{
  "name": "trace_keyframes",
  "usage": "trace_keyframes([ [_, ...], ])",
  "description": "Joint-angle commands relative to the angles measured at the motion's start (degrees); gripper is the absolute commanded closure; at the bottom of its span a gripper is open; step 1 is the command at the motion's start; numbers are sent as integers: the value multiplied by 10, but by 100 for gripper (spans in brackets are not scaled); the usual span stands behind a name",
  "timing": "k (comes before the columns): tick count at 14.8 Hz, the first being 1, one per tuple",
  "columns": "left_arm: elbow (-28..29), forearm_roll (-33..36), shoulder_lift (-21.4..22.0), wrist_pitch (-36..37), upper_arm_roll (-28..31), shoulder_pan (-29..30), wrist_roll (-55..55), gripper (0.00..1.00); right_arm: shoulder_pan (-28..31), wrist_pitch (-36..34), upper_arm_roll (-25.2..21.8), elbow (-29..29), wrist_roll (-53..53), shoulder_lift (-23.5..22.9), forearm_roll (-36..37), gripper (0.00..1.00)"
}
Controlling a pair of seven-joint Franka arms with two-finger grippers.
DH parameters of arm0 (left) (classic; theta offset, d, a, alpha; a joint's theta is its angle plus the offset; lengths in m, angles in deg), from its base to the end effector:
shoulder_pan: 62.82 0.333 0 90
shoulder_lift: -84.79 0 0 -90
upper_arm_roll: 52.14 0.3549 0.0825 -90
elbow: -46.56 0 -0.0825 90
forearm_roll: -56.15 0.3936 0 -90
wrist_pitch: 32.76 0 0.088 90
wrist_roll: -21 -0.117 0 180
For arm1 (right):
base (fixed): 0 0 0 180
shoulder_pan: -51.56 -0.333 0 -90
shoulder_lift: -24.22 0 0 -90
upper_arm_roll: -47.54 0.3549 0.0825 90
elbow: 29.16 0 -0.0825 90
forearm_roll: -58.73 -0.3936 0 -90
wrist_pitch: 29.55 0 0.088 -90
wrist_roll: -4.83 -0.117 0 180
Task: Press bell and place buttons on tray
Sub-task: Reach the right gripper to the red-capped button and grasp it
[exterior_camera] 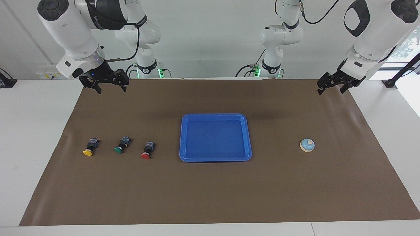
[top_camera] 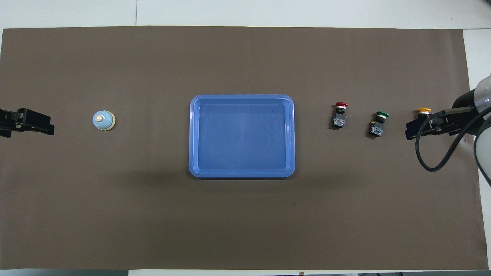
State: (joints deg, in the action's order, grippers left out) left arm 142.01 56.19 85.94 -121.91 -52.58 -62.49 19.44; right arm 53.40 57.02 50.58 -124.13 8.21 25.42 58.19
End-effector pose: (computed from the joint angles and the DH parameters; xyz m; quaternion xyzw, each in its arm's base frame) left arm 0.5512 -0.0010 0.6178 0.9989 -0.0146 -0.0449 0.0001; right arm 0.5457 0.0129 0.6189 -0.9972 -0.0398 0.0627 0.0054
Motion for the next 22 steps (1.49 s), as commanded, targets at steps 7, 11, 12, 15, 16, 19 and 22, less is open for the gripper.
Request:
trace_keyframes([
  [7,-2,-7,4,6,7,5,6,0,-16,150,9,-77,-66,-12,-4,0],
  [11,-3,-7,4,6,7,2,6,0,-47,215,9,-77,-134,-82,1,0],
  [12,-2,-7,5,6,7,2,6,0,-54,232,9,-77,-150,-98,3,0],
  [15,-3,-7,4,6,7,3,6,0,-65,293,8,-94,-174,-131,4,0],
  [16,-3,-7,5,6,7,4,6,0,-66,308,8,-96,-191,-146,4,0],
  [19,-3,-7,5,6,7,4,6,0,-69,343,8,-94,-203,-188,5,0],
  [22,-3,-7,5,6,7,4,6,0,-74,367,8,-94,-223,-215,26,0],
])
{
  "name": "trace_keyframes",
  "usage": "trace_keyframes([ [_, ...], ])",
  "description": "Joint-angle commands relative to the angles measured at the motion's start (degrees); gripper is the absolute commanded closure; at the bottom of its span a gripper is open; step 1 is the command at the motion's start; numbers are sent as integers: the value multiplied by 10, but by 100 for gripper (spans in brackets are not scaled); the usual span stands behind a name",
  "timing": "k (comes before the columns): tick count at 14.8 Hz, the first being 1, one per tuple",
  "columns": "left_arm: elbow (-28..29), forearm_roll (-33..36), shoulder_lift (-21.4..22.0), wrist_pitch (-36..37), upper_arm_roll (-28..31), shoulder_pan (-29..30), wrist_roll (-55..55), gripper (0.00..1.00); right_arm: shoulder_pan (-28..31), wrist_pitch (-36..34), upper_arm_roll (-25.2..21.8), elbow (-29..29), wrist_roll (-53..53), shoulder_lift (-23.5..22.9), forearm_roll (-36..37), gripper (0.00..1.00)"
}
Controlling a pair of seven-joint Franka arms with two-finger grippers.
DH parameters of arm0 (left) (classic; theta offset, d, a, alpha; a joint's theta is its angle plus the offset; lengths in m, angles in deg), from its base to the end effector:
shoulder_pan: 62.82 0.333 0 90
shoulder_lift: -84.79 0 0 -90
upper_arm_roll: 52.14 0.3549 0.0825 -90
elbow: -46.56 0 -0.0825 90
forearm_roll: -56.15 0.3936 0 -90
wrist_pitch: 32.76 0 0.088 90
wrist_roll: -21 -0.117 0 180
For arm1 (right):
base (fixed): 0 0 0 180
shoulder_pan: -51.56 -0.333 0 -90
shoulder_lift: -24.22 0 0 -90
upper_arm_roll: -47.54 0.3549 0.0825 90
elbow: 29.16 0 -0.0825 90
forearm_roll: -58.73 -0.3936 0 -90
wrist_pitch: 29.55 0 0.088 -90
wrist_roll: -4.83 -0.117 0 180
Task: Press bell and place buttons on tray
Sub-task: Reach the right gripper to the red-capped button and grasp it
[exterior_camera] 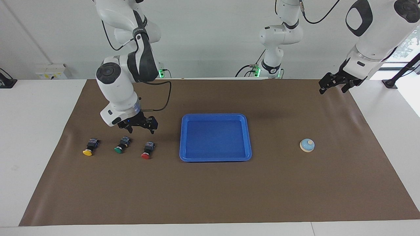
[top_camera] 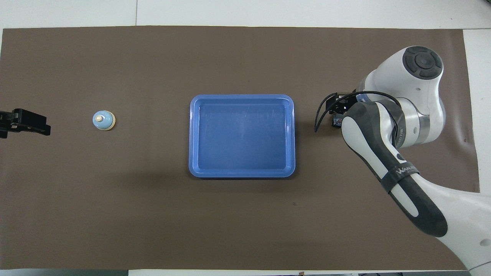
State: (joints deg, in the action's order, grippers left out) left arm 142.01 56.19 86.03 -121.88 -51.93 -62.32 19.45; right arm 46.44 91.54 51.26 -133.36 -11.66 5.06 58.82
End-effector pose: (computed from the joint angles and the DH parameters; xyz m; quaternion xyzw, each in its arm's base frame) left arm 0.5506 0.0069 0.6186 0.9990 -0.0073 -0.0444 0.0006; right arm 0.6446 0.0969 0.3737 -0.9975 0.0679 0.0212 0.0055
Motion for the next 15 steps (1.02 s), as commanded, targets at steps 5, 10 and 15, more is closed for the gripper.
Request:
trace_keyframes([
  [5,-3,-7,4,6,1,2,6,0,-6,31,1,-16,-34,-25,53,0],
  [10,-3,-7,4,6,1,2,6,0,-7,72,1,-38,-53,-35,66,0],
  [15,-3,-7,4,6,1,2,6,0,-6,88,1,-46,-54,-35,76,18],
])
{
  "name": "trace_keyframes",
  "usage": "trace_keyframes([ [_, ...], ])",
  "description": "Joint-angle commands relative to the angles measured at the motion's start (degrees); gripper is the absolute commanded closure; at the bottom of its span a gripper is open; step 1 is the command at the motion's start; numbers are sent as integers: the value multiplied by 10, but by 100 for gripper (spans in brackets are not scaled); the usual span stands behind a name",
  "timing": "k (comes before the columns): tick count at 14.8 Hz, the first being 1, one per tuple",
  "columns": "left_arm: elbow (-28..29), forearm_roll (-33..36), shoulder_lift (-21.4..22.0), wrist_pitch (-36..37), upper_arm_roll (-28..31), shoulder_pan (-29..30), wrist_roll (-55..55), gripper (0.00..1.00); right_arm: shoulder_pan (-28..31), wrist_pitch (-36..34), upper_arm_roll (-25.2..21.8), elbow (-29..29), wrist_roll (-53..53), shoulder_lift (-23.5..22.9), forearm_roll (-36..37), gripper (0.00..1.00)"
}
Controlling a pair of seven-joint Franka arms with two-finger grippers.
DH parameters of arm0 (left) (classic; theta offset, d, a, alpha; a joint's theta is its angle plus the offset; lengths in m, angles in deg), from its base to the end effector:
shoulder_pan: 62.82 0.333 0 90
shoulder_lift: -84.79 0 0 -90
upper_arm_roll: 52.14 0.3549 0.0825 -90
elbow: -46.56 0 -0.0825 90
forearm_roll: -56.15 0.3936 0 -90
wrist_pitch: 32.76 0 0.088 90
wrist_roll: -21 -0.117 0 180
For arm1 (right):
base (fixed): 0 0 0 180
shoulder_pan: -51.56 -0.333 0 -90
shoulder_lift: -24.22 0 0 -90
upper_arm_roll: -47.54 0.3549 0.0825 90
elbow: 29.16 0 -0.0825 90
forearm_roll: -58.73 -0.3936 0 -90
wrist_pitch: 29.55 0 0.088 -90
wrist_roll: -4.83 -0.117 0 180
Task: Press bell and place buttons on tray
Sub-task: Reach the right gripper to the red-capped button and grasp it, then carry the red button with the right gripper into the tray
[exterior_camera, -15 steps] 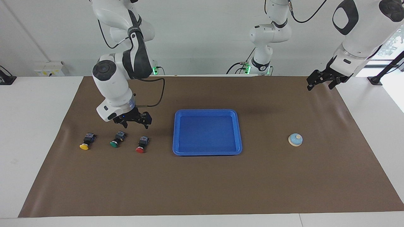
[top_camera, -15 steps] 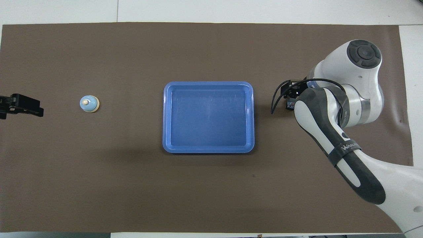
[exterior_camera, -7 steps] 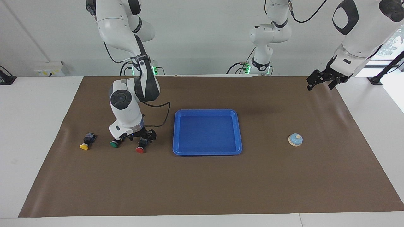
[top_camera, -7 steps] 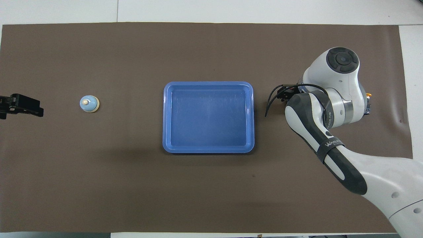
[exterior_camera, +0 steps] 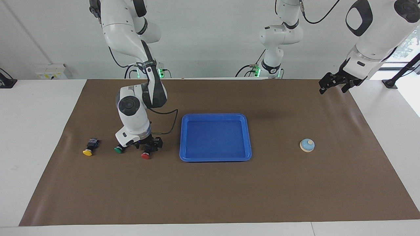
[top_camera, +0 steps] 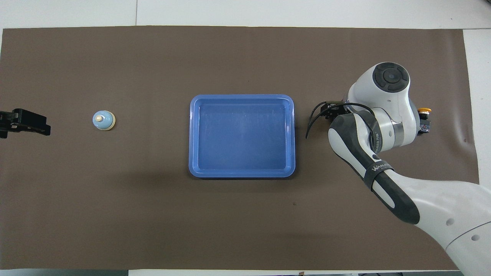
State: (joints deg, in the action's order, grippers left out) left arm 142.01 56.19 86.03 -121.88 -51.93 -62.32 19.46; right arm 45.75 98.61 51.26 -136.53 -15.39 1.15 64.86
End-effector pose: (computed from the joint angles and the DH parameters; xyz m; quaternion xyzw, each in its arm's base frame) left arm 0.5506 0.0069 0.6186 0.9990 -0.0072 -0.0444 0.0006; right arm 0.6436 0.1010 0.3148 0.9975 -0.0617 -0.0111 0.0326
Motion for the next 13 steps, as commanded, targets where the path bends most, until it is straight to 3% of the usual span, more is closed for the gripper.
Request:
trace_keyframes([
  [1,-3,-7,4,6,1,2,6,0,1,24,1,-17,-18,5,15,27],
  [3,-3,-7,4,6,1,2,6,0,1,34,1,-26,-22,6,15,54],
  [5,-3,-7,4,6,1,2,6,0,0,39,1,-28,-23,6,16,100],
  [9,-3,-7,4,6,1,2,6,0,0,22,1,-14,-25,8,15,100],
  [13,-3,-7,4,6,1,2,6,0,-24,-86,4,54,-25,20,6,100],
])
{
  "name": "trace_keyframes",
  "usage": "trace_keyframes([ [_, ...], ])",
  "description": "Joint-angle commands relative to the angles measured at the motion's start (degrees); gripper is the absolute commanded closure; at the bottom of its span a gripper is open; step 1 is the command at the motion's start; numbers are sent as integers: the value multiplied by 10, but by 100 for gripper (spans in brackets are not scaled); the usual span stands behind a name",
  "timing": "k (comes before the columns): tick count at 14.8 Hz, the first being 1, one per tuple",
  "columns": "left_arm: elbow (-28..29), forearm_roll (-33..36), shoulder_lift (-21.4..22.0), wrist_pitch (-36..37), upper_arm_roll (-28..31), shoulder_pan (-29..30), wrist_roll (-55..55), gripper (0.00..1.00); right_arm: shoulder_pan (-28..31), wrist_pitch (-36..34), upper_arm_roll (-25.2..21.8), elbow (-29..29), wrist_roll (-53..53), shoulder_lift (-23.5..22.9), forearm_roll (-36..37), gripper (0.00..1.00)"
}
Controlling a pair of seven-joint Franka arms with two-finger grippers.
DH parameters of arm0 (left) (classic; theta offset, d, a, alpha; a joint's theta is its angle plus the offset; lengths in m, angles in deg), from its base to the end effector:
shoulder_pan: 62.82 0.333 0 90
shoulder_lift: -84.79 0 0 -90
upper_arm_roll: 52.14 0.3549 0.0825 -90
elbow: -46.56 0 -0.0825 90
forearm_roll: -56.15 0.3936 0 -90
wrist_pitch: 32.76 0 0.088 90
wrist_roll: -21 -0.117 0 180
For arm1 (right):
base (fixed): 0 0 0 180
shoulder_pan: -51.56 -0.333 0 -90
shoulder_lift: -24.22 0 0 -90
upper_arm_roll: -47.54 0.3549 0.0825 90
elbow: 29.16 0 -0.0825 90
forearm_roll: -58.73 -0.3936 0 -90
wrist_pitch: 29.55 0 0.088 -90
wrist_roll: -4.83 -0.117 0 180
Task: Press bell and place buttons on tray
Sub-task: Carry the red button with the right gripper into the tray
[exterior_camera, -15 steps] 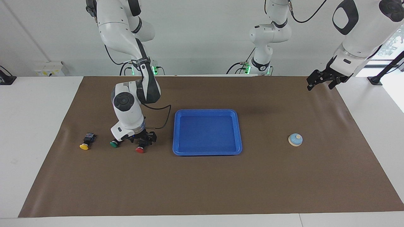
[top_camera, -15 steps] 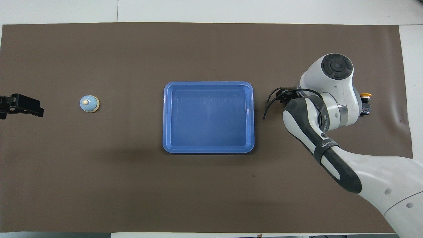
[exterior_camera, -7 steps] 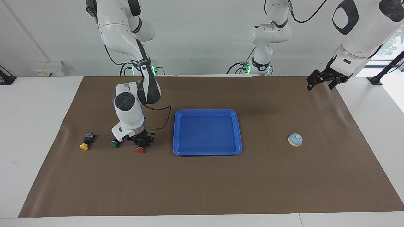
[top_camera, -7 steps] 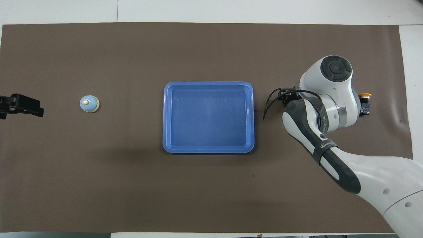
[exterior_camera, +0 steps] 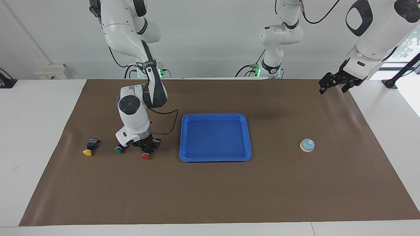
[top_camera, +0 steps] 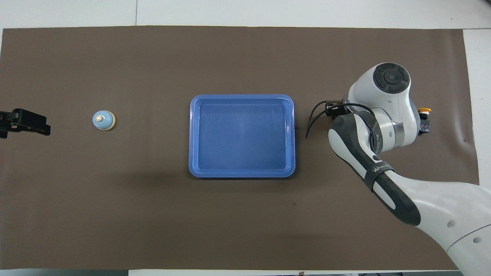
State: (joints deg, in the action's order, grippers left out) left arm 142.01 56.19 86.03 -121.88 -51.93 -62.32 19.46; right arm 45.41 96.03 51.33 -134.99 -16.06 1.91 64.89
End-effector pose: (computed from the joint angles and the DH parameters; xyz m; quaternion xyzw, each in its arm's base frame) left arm 0.5506 0.0069 0.6186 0.9990 -0.0072 -0.0444 0.0006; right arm 0.6459 0.1052 0.3316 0.9972 -0.0654 -0.0127 0.0351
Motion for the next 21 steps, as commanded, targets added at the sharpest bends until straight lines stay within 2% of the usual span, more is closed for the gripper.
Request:
trace_keyframes([
  [1,-3,-7,4,6,1,2,6,0,-37,-95,3,62,-21,13,4,100],
  [3,-3,-7,4,6,1,2,6,0,-75,-143,3,91,-41,24,-24,100],
  [6,-3,-7,4,6,1,2,6,0,-126,-150,3,98,-82,33,-69,100],
  [10,-3,-7,4,6,1,2,6,0,-190,-138,3,95,-126,32,-74,100],
  [13,-3,-7,4,6,1,2,6,0,-212,-96,3,71,-138,23,-74,100],
  [18,-3,-7,4,6,1,2,6,0,-209,-8,3,27,-136,-5,-72,100],
  [21,-3,-7,4,6,1,2,6,0,-203,7,2,23,-128,-20,-68,100],
])
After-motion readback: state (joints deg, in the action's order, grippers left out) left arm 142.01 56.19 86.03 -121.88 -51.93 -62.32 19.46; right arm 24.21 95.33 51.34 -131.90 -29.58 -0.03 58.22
